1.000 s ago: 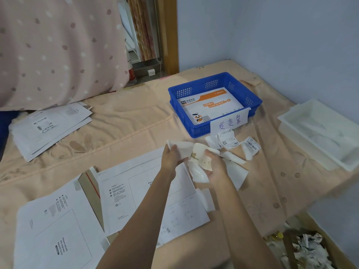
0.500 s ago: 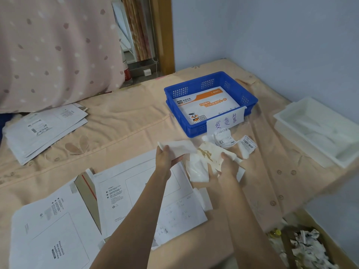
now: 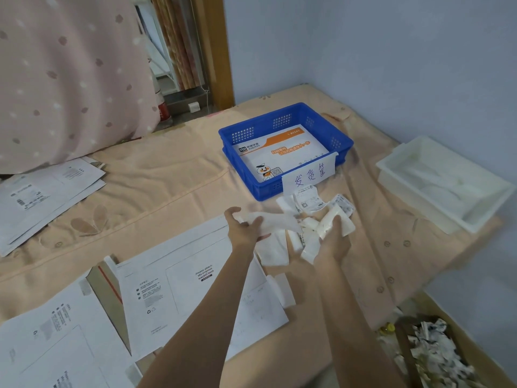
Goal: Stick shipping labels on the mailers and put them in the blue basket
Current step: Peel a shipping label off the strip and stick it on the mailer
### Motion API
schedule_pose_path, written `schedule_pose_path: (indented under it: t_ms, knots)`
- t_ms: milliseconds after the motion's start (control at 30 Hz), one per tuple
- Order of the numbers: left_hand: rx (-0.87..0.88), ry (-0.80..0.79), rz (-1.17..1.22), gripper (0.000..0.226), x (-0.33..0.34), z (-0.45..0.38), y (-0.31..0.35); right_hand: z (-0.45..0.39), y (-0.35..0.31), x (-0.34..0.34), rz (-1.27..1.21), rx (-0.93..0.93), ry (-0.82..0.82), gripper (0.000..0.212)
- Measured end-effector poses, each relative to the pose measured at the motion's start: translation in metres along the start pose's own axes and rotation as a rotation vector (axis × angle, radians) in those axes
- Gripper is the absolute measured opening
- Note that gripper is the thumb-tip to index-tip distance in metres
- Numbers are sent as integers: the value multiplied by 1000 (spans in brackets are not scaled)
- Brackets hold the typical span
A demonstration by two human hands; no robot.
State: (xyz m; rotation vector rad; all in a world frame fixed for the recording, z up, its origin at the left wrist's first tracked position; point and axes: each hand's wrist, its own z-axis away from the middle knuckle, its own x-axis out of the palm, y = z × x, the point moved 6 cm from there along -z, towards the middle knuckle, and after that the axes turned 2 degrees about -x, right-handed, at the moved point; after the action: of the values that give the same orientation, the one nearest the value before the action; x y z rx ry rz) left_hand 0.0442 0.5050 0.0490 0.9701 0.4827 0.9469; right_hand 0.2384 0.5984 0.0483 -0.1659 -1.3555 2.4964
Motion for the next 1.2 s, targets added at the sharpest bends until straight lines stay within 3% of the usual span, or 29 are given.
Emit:
schedule_pose_path:
  t_ms: [233, 433, 533, 600, 667, 767, 867, 1000, 1100, 1200]
  knots:
    - [12, -63, -277, 26, 36, -9, -19, -14, 1, -12, 5, -77, -15, 52]
    - [79, -250, -565, 11, 50, -6, -29, -14, -1, -10, 63, -210, -81, 27]
    - [52, -226, -894, 31, 46, -7, -31, -11, 4, 0, 261, -294, -126, 42]
    - [58, -173, -1023, 47, 41, -7, -25, -2, 4, 5, 338, -334, -157, 39]
    - [103, -150, -911, 51, 40, -11, -19, 4, 2, 7, 348, -362, -167, 27]
    - [159, -75, -618, 33, 36, -4, -4, 15, 0, 12, 341, -441, -176, 22]
    - [40, -141, -290, 27, 39, 5, 3, 23, 3, 20, 273, -456, -215, 21]
    - [17, -257, -274, 15, 45, 9, 6, 31, 8, 28, 280, -482, -243, 24]
    - [85, -197, -249, 8, 39, 6, 7, 36, 11, 32, 329, -482, -313, 27]
    - [102, -78, -228, 18, 22, 0, 6, 43, 15, 39, 514, -562, -453, 40]
